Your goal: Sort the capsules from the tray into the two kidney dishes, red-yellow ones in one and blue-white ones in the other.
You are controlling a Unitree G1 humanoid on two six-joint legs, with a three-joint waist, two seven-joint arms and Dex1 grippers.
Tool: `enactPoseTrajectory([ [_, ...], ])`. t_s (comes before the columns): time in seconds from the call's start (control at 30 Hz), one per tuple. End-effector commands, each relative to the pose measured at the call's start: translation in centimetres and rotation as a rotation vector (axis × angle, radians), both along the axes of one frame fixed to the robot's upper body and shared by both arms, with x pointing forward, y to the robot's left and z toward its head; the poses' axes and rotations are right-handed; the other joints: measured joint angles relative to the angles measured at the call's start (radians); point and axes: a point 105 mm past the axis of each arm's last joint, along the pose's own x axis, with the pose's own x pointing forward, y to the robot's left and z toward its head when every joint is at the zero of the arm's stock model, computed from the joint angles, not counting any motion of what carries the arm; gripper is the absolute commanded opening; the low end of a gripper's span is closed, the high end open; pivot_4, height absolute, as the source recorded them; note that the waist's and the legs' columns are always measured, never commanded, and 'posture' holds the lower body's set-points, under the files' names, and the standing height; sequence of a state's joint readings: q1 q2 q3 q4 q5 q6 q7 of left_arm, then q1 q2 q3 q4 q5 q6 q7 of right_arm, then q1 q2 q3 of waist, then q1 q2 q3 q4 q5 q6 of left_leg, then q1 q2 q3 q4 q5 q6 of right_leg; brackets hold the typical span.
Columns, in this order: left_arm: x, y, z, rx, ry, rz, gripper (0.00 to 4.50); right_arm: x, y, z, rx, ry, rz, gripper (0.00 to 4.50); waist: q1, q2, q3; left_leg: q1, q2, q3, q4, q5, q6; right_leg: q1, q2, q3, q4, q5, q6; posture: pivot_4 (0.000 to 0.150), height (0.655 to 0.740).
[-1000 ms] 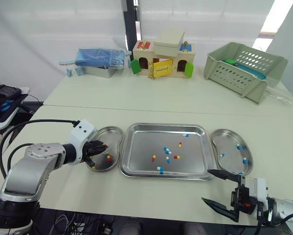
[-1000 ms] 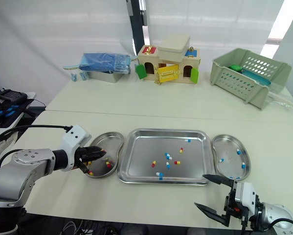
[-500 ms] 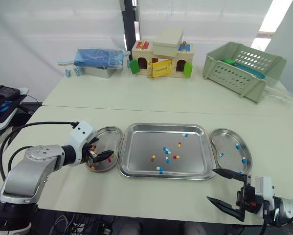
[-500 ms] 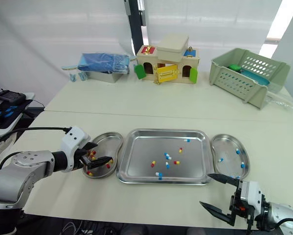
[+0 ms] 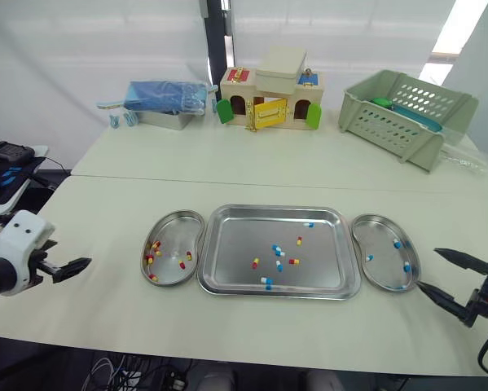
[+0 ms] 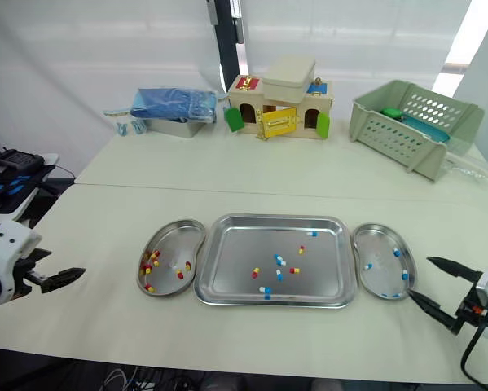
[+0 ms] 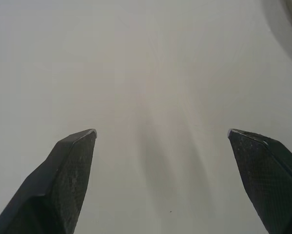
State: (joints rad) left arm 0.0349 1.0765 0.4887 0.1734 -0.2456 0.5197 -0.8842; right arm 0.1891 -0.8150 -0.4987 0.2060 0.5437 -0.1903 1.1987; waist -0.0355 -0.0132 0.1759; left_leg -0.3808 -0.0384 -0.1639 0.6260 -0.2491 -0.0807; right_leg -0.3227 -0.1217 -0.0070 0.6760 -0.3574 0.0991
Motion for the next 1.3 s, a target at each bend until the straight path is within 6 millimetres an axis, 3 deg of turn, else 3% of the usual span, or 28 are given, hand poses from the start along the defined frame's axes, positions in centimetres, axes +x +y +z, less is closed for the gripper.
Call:
enactPoseTrajectory([
  [0.03,-0.3,1.4,1.7,0.045,-0.048,0.029,4.48,0.2,-1.7,0.8,-0.033,-0.028,-0.048,4.5,-0.001,0.0,0.0,0.0,0.0,0.0,0.0,0.0,0.0,0.0,0.0,0.0,0.0,0.0,0.0,0.15,0.74],
  [0.27,-0.5,2.2,1.5,0.043,-0.051,0.043,4.48,0.9,-2.3,0.9,-0.043,-0.031,-0.061,4.5,-0.008,0.0,0.0,0.0,0.0,0.0,-0.001,0.0,0.0,-0.001,0.0,0.0,0.001,0.0,0.0,0.15,0.74],
  [0.6,0.4,0.2,1.1,0.079,-0.04,-0.061,4.48,0.3,-0.4,0.5,-0.029,-0.014,0.018,4.5,-0.014,0.0,0.0,0.0,0.0,0.0,0.0,0.0,0.0,-0.001,0.0,0.0,0.001,0.0,0.0,0.15,0.74],
  [0.77,1.6,-4.7,1.7,0.051,-0.069,-0.285,4.48,-1.4,4.1,0.1,0.023,0.011,0.157,4.5,-0.011,0.0,0.0,-0.001,0.001,0.0,0.0,0.0,0.0,-0.001,0.0,0.0,0.001,0.0,0.0,0.15,0.74],
  [1.07,2.0,-15.3,0.5,-0.006,0.003,-0.753,4.48,-4.9,13.2,0.1,0.171,0.04,0.377,4.5,-0.007,0.001,0.0,-0.001,0.001,0.0,0.0,0.0,0.0,0.0,0.0,0.0,0.001,0.0,0.0,0.15,0.74],
  [1.3,2.0,-22.8,-0.1,-0.046,0.005,-1.097,4.48,-5.5,16.2,-1.5,0.19,0.052,0.446,4.5,0.001,0.0,0.0,-0.001,0.0,0.0,0.001,0.0,0.0,0.0,0.0,0.0,0.001,0.0,0.0,0.15,0.74],
])
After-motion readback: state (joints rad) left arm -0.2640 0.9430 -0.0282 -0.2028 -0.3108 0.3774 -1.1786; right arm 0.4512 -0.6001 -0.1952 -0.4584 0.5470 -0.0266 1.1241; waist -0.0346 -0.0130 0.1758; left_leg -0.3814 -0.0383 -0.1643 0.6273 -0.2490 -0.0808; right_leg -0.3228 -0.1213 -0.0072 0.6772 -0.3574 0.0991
